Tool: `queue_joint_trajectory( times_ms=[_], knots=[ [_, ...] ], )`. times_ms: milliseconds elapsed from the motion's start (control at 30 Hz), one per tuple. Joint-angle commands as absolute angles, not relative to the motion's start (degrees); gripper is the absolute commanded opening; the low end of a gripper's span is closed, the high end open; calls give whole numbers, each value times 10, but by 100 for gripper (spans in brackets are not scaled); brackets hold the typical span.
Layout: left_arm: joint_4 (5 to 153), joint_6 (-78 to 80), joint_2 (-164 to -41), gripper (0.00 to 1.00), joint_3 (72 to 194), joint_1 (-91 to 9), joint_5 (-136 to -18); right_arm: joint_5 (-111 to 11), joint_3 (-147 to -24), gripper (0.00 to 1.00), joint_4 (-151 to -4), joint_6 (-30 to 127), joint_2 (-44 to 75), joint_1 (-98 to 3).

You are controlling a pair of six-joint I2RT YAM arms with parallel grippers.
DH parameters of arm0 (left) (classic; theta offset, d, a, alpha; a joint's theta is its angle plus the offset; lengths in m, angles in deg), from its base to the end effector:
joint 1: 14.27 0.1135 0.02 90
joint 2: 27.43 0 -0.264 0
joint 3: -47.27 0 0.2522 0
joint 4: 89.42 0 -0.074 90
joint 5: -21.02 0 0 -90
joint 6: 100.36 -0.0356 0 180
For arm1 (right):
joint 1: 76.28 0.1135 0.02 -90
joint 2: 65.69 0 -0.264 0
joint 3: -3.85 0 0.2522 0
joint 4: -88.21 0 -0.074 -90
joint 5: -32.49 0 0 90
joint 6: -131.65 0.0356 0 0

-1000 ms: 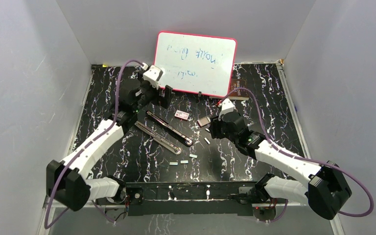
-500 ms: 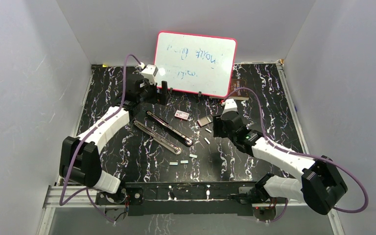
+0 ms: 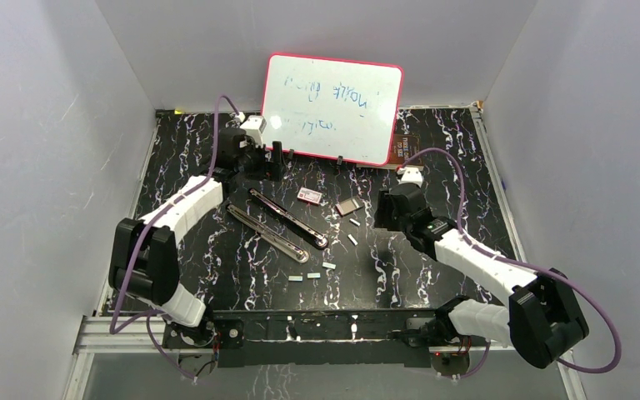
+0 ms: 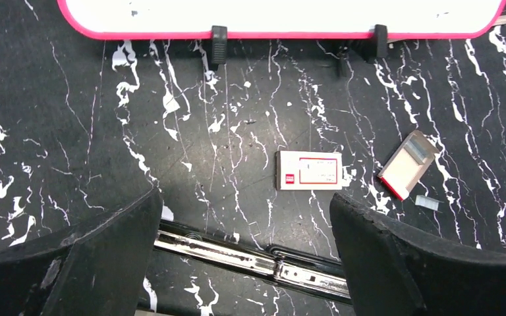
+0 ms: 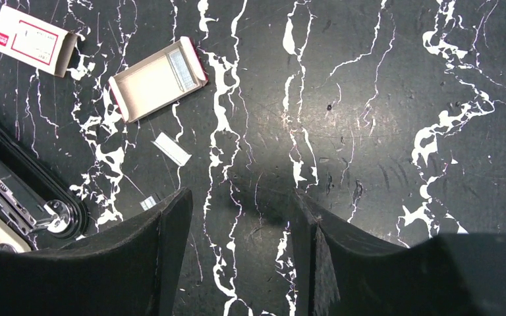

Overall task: Load the staples into the stapler
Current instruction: Pick up the staple from the center of the board.

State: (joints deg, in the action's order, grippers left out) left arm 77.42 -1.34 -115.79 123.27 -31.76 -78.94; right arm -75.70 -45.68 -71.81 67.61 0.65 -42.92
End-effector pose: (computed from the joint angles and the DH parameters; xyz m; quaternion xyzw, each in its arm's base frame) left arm 0.3389 -0.1132 0.2764 0.1084 0.8369 -0.1933 0.5005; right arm 0.2081 0.1237 0.2178 0.0137 0.8856 0.0960 0.4542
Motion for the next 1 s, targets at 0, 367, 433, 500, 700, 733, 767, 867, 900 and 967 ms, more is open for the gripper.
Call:
queue_joint_trajectory(
  times_ms=[0,367,433,500,700,733,767,867,900,967],
  knots=[
    [745,3,-1165,98,1271,-302,-798,-756,-460,63,-720,691,-7,-440],
    [747,1,-1176,98,1273,-293,-807,-723,-475,64,-703,648,19,-442],
    [745,0,-1173,98,1273,-292,-805,-710,-484,64,-699,634,32,-442],
    [745,-2,-1171,98,1273,-292,-805,-691,-491,63,-705,621,49,-441],
    [743,-7,-1168,98,1272,-292,-804,-639,-510,62,-741,582,82,-437],
    [743,-7,-1169,98,1273,-292,-804,-630,-513,62,-746,576,87,-436],
    [743,-7,-1169,98,1273,-292,-805,-617,-517,61,-747,568,93,-435],
    [742,-9,-1167,98,1272,-292,-808,-589,-526,61,-751,545,110,-422],
    [742,-10,-1167,98,1272,-292,-808,-585,-528,61,-751,537,115,-414],
    [742,-10,-1167,98,1272,-293,-808,-583,-532,61,-748,526,125,-398]
  ],
)
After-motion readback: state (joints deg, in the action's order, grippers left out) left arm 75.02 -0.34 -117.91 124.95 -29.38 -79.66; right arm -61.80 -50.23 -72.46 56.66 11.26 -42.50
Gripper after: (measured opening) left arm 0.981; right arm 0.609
